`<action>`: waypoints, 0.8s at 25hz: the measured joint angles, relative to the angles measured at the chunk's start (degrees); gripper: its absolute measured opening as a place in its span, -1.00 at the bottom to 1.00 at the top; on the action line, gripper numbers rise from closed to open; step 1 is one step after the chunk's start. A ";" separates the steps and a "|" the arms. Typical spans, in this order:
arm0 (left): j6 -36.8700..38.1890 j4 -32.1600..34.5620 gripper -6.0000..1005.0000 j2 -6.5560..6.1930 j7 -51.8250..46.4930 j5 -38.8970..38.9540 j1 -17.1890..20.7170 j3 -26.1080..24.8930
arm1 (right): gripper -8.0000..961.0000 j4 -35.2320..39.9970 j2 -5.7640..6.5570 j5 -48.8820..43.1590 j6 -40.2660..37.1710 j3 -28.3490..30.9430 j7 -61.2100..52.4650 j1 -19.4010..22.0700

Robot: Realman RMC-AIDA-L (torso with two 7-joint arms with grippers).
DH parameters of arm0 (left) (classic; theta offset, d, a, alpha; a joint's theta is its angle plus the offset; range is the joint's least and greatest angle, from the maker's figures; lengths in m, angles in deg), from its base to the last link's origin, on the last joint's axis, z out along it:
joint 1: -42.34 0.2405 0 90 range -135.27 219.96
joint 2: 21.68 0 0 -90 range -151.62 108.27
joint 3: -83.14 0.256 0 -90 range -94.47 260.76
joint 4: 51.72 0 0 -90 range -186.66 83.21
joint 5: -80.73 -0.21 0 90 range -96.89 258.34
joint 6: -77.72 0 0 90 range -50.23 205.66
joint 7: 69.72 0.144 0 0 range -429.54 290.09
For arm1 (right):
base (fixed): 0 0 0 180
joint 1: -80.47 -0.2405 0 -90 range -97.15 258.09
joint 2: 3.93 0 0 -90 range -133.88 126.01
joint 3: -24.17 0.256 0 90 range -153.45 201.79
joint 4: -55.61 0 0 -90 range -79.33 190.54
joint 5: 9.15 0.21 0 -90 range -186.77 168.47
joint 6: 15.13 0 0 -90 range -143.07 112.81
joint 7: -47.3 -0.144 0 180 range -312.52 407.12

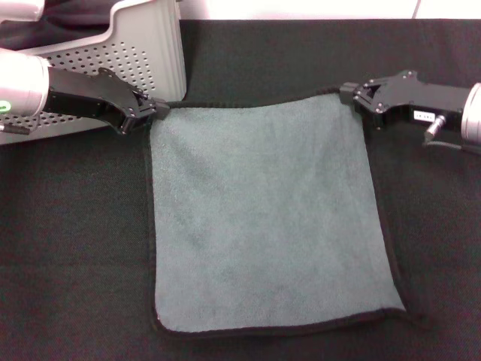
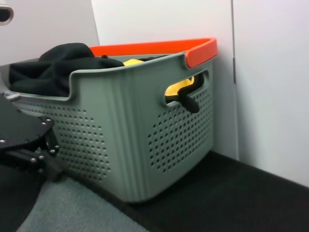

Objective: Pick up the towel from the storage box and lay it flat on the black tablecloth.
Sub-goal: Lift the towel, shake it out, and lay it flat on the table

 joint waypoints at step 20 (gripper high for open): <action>-3.27 -0.01 -0.95 1.05 0.12 -0.73 0.44 -0.03 | -0.61 -0.87 -0.64 -2.18 7.14 -2.38 0.05 -2.35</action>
